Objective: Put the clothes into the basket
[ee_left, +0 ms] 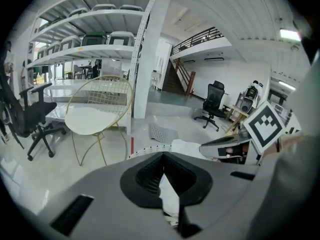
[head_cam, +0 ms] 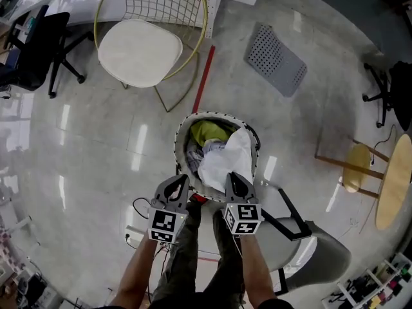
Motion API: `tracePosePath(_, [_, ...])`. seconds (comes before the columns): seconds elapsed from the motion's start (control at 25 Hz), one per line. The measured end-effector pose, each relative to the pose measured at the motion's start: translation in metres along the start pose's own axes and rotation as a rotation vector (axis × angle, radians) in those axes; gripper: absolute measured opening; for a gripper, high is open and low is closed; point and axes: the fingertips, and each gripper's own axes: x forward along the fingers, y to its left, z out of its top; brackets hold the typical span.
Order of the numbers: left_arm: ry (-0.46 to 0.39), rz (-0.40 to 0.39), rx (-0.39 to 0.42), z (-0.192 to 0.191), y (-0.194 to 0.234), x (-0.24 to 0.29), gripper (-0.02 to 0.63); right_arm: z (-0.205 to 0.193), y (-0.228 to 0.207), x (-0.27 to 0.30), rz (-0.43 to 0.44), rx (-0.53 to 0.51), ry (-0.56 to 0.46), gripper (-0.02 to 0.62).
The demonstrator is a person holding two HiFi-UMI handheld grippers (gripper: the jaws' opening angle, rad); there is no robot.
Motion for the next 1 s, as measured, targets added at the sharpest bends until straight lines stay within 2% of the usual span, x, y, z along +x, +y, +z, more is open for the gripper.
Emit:
tracePosePath(0.28, [0.045,-0.011,-0.024,-0.039,0.006,0.030,0.006,-0.032,-0.015,0.045,-0.008,-0.012,0.033,0.034])
tracePosePath(0.52, [0.069,-0.019,-0.023,-0.047,0.004,0.040,0.006,-0.028,-0.012,0.051,0.019,-0.003,-0.015,0.042])
tracePosePath(0.56, [0.070,-0.021,-0.023,-0.046,0.003,0.040,0.008,-0.026,-0.009,0.049,0.034,0.004,-0.024,0.096])
tracePosePath(0.6, [0.069,-0.022,-0.023,-0.044,0.002,0.039,0.008,-0.025,-0.006,0.047,0.052,0.010,-0.029,0.209])
tracePosePath(0.64, [0.066,-0.023,-0.023,-0.040,0.001,0.039,0.008,-0.024,-0.004,0.044,0.069,0.014,-0.030,0.246])
tracePosePath(1.0, [-0.003,-0.021,0.014,0.009,-0.011,0.021,0.008,0.013,0.001,0.009,0.072,-0.012,-0.082,0.262])
